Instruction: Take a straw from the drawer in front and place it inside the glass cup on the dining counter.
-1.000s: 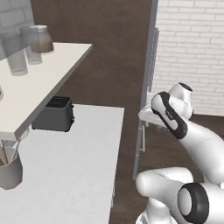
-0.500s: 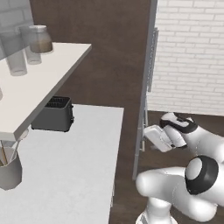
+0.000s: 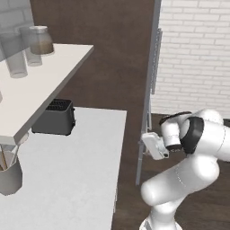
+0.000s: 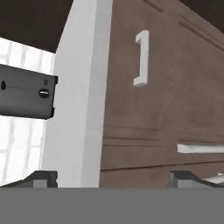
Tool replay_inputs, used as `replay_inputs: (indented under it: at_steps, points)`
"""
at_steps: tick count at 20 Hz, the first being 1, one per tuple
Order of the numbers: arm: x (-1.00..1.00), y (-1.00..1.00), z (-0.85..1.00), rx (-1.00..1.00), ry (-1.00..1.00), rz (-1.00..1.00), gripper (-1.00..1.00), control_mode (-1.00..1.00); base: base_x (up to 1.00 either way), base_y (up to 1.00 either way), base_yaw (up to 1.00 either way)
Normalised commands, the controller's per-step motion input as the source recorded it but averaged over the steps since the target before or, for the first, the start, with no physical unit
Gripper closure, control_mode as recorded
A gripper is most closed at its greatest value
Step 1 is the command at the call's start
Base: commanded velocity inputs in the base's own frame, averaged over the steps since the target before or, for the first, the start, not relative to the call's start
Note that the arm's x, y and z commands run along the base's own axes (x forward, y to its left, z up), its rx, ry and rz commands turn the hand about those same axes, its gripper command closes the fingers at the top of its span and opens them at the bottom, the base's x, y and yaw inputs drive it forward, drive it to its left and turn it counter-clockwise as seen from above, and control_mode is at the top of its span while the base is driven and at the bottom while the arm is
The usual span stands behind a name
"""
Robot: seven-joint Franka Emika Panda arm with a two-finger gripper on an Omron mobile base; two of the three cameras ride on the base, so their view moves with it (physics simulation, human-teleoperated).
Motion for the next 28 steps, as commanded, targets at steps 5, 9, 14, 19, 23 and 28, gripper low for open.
replay_inputs:
  at_steps: [5, 9, 14, 19, 23, 28]
  points:
    - [0.62, 0.1, -0.18, 0.06, 0.1, 0.0, -1.0, -1.0, 0.0, 0.0, 0.0]
    - [0.53, 0.31, -0.26, 0.03, 0.11, 0.01, -1.0, -1.0, 0.0, 0.0, 0.0]
    - [0.41, 0.27, -0.25, 0.05, 0.06, 0.03, -1.0, -1.0, 0.0, 0.0, 0.0]
    - [0.41, 0.27, -0.33, 0.05, 0.0, 0.04, -1.0, -1.0, 0.0, 0.0, 0.0]
    - [0.41, 0.2, -0.36, 0.09, 0.01, 0.05, -1.0, -1.0, 0.0, 0.0, 0.0]
    - [0.44, 0.17, -0.35, 0.1, 0.01, 0.04, -1.0, -1.0, 0.0, 0.0, 0.0]
